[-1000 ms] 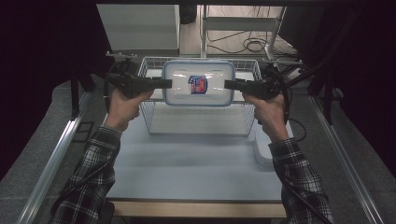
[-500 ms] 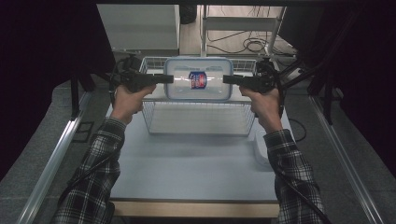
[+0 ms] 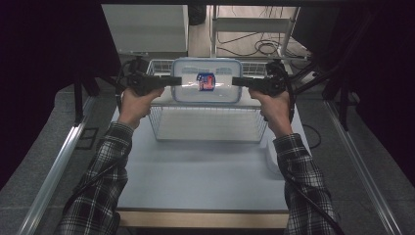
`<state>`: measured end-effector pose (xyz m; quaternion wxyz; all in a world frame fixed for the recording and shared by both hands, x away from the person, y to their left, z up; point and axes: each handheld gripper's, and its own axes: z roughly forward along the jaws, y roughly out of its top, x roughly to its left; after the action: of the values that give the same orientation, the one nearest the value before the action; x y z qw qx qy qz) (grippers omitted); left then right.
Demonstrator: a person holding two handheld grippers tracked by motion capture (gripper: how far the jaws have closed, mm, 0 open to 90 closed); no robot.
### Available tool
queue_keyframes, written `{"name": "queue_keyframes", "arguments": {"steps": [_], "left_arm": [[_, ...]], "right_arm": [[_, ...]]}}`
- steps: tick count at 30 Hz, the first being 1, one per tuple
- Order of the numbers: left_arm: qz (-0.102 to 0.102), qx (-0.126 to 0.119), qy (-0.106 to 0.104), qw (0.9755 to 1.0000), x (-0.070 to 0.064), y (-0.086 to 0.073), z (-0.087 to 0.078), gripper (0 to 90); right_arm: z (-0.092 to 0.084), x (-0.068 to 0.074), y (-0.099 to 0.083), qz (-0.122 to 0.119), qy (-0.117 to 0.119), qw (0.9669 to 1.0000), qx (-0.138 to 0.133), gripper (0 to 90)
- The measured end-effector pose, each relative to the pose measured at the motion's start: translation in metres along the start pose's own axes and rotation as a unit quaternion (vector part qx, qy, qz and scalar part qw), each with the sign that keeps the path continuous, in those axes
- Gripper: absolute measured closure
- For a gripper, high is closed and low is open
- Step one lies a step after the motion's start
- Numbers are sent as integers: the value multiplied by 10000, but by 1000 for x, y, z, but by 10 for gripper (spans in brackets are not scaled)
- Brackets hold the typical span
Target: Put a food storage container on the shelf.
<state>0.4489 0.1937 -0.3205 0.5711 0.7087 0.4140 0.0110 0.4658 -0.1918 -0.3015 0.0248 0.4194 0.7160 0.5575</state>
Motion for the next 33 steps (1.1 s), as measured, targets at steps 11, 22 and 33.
{"name": "queue_keyframes", "arguments": {"steps": [11,22,33], "left_arm": [[79,39,141,9999,1,1,3,443],[-117,75,135,9998,12,4,8,356],[236,176,792,9964,6,12,11,306]], "right_arm": [[4,-1,-2,-90,-260,9996,61,505],[11,-3,-4,-84,-363,9991,182,512],[10,2,1,-135,-632,9978,159,567]]}}
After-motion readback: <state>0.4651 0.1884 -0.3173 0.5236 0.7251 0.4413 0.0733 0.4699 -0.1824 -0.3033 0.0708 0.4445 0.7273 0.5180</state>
